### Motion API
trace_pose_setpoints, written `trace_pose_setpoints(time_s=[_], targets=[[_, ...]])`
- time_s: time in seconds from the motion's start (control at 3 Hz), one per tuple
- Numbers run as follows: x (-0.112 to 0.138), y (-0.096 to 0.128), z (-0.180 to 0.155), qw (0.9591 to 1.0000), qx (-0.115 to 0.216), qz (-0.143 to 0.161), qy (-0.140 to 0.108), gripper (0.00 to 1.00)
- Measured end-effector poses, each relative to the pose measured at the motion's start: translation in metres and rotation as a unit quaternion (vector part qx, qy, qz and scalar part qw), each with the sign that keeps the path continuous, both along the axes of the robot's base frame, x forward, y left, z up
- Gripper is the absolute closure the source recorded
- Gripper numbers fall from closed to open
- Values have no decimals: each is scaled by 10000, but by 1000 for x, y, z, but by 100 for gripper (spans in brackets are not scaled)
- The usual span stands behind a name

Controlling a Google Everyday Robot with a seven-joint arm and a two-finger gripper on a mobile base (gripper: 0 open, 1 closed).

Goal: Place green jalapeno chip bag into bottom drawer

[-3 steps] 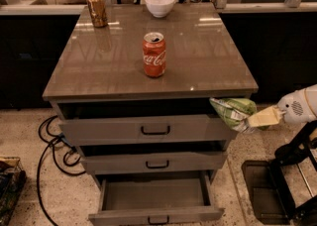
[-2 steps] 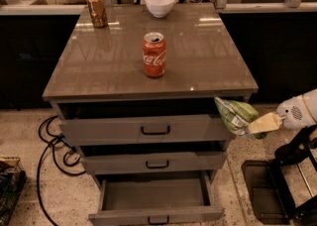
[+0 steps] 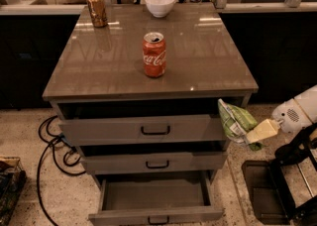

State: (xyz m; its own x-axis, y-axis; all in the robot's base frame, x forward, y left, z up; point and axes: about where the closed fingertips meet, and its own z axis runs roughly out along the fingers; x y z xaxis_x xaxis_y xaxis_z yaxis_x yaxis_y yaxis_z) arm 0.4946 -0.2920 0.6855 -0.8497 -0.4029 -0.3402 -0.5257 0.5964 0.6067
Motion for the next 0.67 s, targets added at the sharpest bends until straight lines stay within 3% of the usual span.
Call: trace_pose_setpoints(time_s=[0.33,0.67], targets=[[0,0,0,10000,1,-1,0,100],[-14,2,-9,9984,-453,275,202,100]])
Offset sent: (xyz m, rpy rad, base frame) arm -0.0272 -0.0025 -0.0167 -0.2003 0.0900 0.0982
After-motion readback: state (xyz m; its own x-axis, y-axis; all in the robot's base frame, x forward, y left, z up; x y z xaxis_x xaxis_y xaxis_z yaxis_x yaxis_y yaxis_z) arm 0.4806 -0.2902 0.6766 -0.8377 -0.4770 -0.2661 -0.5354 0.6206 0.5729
